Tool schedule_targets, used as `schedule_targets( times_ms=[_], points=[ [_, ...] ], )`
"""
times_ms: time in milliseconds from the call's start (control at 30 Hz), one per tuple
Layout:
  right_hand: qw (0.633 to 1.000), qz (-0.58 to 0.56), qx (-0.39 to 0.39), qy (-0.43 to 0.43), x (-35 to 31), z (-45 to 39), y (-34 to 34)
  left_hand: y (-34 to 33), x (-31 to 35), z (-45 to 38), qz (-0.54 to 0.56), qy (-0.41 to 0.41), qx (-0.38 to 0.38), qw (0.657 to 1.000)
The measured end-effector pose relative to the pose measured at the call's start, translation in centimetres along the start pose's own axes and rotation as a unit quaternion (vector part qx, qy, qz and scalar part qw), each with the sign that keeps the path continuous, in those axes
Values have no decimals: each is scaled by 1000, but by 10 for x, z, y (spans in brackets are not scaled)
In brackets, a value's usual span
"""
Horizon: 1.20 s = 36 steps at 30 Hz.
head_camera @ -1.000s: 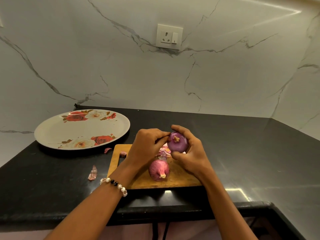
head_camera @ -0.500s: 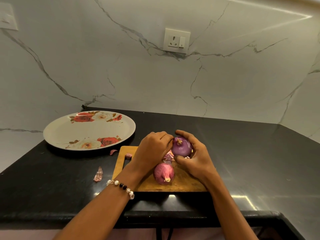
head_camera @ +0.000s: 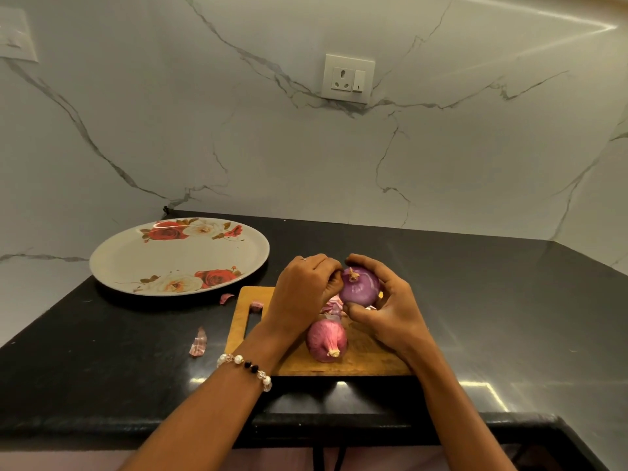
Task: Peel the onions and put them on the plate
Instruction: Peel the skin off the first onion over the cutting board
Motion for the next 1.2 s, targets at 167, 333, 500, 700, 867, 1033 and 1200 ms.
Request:
schedule_targets(
  times_ms=[167,333,500,700,867,1033,1200],
  points=[
    [1000,-13,2,8,-3,0,-1,0,-1,-1,-1,3,-5,1000],
    [1000,-21,9,5,-4,2,0,-1,0,0,-14,9,-1,1000],
    [999,-30,6,17,-7,1,-1,3,-2,1,-12,40,15,999],
    [1000,-17,9,22,-10,1,-3,0,-9,2,-12,76,19,997],
    [1000,-1,2,29,-11,2,-6,-5,-22,2,55,135,0,989],
    [999,-33,28,16,-11,0,0,-8,-23,1,70,149,6,986],
    [998,-43,38,-1,-9,0,5,-7,-19,-1,93,112,2,989]
  ],
)
Point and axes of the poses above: each hand's wrist, its own z-axis away from the middle knuckle, its own y-axis out of the back of the hand, x = y × z, the point moved 7 cm from there along -z, towards the middle knuckle, and after that the axes turned 5 degrees about x, right-handed, at the moved point
